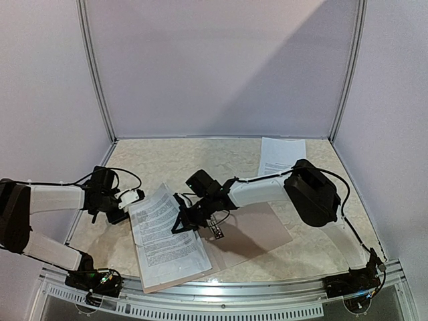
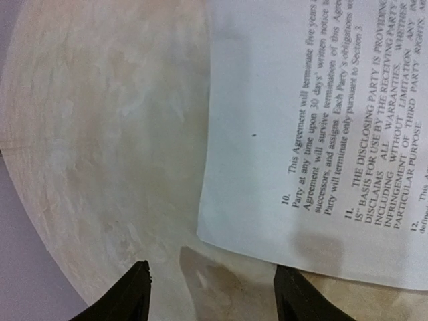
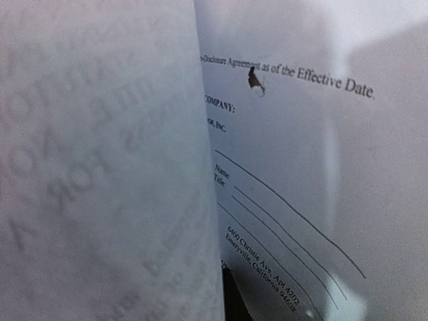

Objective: Put the files into the folder
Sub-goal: Insert the folder to form pockets on the folder.

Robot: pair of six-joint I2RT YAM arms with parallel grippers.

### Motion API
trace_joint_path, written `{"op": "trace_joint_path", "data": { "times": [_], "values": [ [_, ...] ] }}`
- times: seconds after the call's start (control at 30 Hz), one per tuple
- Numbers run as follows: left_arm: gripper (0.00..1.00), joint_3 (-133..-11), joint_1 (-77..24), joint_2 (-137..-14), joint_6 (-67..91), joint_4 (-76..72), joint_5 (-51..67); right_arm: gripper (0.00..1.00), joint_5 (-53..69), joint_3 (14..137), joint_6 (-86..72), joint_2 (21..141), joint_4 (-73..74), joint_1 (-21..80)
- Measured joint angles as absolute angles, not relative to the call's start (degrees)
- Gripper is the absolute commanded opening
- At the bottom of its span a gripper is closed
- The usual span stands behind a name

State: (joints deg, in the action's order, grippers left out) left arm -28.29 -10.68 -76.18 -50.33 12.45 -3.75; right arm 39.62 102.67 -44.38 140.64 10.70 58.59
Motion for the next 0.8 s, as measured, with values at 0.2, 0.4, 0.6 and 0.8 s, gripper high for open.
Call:
{"op": "trace_joint_path", "data": {
  "times": [0.2, 0.4, 0.6, 0.8],
  "values": [
    [0.65, -28.2, -10.7, -76.2, -50.3, 12.1, -3.8, 0.0, 40.4, 102.7, -44.1, 140.6, 11.9, 58.6],
    [0.65, -28.1, -10.7, -76.8, -50.3, 10.7, -4.3, 0.0, 41.1, 102.7, -42.8, 140.3, 13.9, 58.6],
    [0.65, -28.1, -10.7, -76.9, -50.3, 10.3, -4.4, 0.0, 40.9, 102.8, -41.6, 138.6, 16.2, 58.6],
    [0.65, -28.1, -10.7, -76.9, -50.3, 10.3, -4.4, 0.0, 39.6, 103.7, -39.4, 135.4, 19.7, 58.6]
  ]
}}
